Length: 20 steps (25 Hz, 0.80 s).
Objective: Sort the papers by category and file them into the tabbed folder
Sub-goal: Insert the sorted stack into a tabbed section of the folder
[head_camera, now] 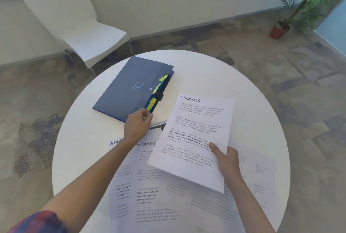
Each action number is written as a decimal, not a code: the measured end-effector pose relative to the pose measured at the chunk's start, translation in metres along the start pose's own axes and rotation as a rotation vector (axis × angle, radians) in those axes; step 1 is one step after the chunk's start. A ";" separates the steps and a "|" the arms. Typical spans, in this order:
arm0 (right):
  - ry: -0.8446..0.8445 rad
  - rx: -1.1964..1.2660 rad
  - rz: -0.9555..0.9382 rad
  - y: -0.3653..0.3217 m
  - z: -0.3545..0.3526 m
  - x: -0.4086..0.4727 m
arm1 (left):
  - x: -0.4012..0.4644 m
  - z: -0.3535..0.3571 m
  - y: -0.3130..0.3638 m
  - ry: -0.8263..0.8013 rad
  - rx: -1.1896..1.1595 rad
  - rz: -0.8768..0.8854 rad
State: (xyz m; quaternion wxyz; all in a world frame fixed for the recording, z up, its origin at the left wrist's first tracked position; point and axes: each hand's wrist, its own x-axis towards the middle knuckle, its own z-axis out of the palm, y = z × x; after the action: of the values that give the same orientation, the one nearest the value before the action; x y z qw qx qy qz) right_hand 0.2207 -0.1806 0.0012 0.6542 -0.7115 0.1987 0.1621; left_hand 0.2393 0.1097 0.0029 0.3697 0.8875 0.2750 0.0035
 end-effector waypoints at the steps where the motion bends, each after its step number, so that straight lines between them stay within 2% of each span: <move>1: 0.003 -0.001 0.009 0.000 0.001 0.004 | 0.009 0.000 -0.001 0.061 0.116 0.068; 4: 0.009 -0.003 0.026 -0.001 0.007 0.016 | 0.035 0.005 -0.015 0.144 0.443 0.318; 6: 0.009 -0.007 0.032 -0.002 0.011 0.021 | 0.046 0.007 -0.026 0.168 0.604 0.403; 13: 0.005 -0.037 0.060 -0.002 0.020 0.033 | 0.057 0.009 -0.044 -0.022 0.881 0.502; 20: 0.008 -0.026 0.069 -0.004 0.018 0.024 | 0.057 0.002 -0.048 -0.070 0.917 0.443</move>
State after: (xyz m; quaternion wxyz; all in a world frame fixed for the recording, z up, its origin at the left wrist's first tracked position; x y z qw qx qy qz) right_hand 0.2437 -0.1638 -0.0091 0.6382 -0.7132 0.2237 0.1844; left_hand 0.2651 0.1636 -0.0414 -0.0585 0.9951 0.0411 -0.0690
